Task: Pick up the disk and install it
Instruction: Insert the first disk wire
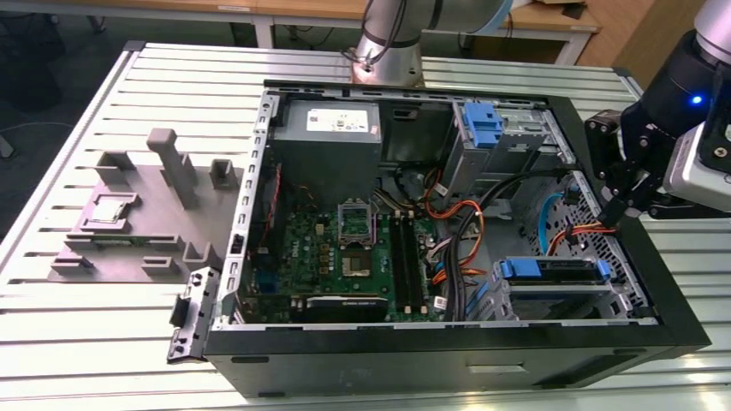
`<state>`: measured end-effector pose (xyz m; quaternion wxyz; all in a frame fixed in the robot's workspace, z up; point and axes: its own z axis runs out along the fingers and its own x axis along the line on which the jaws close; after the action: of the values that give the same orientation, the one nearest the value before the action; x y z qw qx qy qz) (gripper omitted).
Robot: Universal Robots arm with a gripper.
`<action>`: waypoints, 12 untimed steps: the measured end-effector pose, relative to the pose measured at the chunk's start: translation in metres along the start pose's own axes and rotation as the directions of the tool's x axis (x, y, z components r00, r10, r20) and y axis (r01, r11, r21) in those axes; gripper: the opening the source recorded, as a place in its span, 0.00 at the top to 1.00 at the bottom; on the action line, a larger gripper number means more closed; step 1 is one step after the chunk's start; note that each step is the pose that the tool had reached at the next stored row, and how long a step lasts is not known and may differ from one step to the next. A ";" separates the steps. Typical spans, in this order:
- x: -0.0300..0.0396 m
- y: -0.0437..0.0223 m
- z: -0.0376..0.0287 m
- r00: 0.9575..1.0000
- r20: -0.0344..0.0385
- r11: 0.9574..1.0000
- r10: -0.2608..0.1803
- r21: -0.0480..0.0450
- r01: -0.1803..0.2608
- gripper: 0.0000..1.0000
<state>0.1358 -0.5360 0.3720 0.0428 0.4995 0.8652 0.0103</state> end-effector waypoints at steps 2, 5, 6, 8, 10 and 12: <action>0.0000 0.0000 0.0000 1.000 0.000 1.000 0.000 0.000 0.000 0.90; 0.0001 0.0000 0.0000 1.000 0.005 1.000 0.000 -0.008 0.000 0.90; 0.0001 0.0000 0.0000 1.000 0.008 1.000 0.000 -0.012 0.000 0.90; 0.0000 0.0000 0.0000 1.000 0.009 1.000 0.000 -0.013 0.000 0.90; 0.0000 -0.0001 0.0000 1.000 0.010 1.000 0.000 -0.014 0.000 0.90; 0.0000 -0.0001 0.0000 1.000 0.010 1.000 0.000 -0.014 0.000 0.90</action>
<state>0.1357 -0.5360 0.3720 0.0505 0.4994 0.8648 0.0141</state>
